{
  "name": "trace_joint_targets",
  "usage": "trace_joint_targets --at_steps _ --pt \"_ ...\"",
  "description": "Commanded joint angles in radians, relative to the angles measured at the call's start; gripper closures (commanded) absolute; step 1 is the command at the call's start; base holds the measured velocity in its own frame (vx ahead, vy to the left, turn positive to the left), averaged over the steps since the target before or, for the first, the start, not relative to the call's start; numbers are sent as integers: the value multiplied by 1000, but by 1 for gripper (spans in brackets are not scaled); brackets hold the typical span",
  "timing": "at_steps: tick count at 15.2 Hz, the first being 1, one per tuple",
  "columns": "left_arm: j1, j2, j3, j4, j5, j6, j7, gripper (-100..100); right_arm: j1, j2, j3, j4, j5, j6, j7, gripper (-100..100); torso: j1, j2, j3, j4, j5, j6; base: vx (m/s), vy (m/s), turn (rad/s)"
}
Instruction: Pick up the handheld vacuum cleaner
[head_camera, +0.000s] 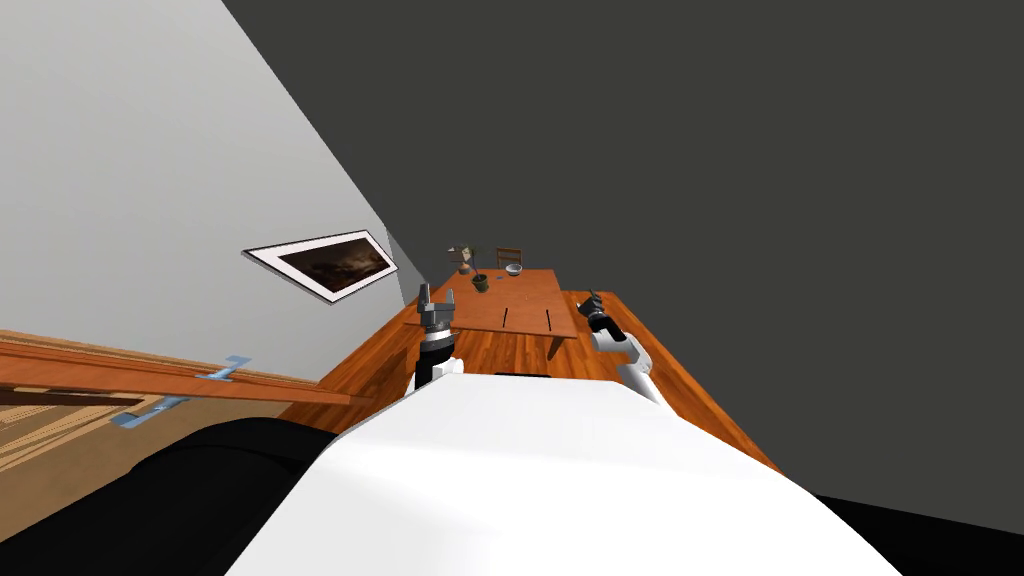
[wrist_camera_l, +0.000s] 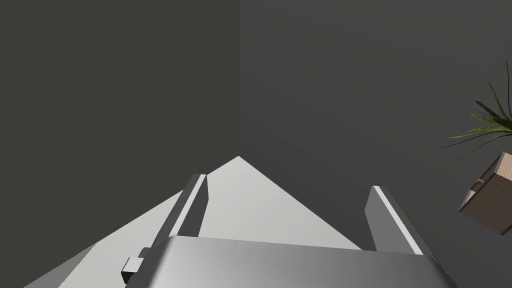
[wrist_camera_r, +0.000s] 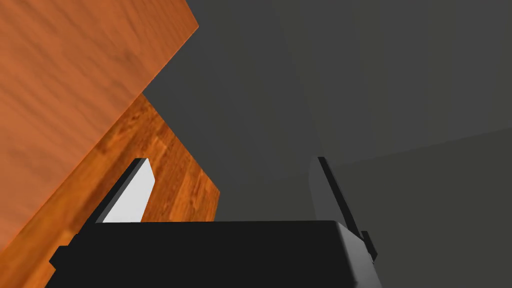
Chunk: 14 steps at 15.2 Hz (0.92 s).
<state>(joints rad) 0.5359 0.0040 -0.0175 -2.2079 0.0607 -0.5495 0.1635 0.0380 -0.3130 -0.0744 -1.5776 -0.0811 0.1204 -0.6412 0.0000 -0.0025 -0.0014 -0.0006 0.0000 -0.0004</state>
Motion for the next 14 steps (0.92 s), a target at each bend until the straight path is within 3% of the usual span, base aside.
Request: trace_joint_targets --at_steps 1,2,3,5,6,8,9,11,12,14 --pt "0 0 0 0 0 0 0 0 -26 -8 -8 50 -5 38 -50 -100 0 0 0 0 0 0 25 -4 106" --pt "0 0 0 0 0 0 0 0 -26 -8 -8 60 -5 38 -56 -100 0 0 0 0 0 0 18 -4 46" --pt "0 0 0 0 0 0 0 0 -65 -13 -20 99 -9 74 -88 -100 0 0 0 0 0 0 21 -1 100" --pt "0 0 0 0 0 0 0 0 -65 -13 -20 127 -9 82 -114 -100 0 0 0 0 0 0 20 -4 81" --pt "0 0 0 0 0 0 0 0 -103 -18 -31 164 -14 119 -146 -100 0 0 0 0 0 1 16 -2 95" --pt "0 0 0 0 0 0 0 0 -103 -18 -31 194 -14 125 -173 -100 0 0 0 0 0 0 19 -5 77" --pt "0 0 0 0 0 0 0 0 -142 -21 -42 228 -18 164 -205 -100 0 0 0 0 0 1 22 -6 83" --pt "0 0 0 0 0 0 0 0 -142 -21 -42 261 -18 168 -232 -100 0 0 0 0 0 0 23 -5 78" --pt "0 0 0 0 0 0 0 0 -180 -23 -54 291 -22 210 -263 -100 0 0 0 0 0 1 21 -1 93" --pt "0 0 0 0 0 0 0 0 -180 -23 -54 328 -22 211 -290 -100 0 0 0 0 0 0 20 -6 76"
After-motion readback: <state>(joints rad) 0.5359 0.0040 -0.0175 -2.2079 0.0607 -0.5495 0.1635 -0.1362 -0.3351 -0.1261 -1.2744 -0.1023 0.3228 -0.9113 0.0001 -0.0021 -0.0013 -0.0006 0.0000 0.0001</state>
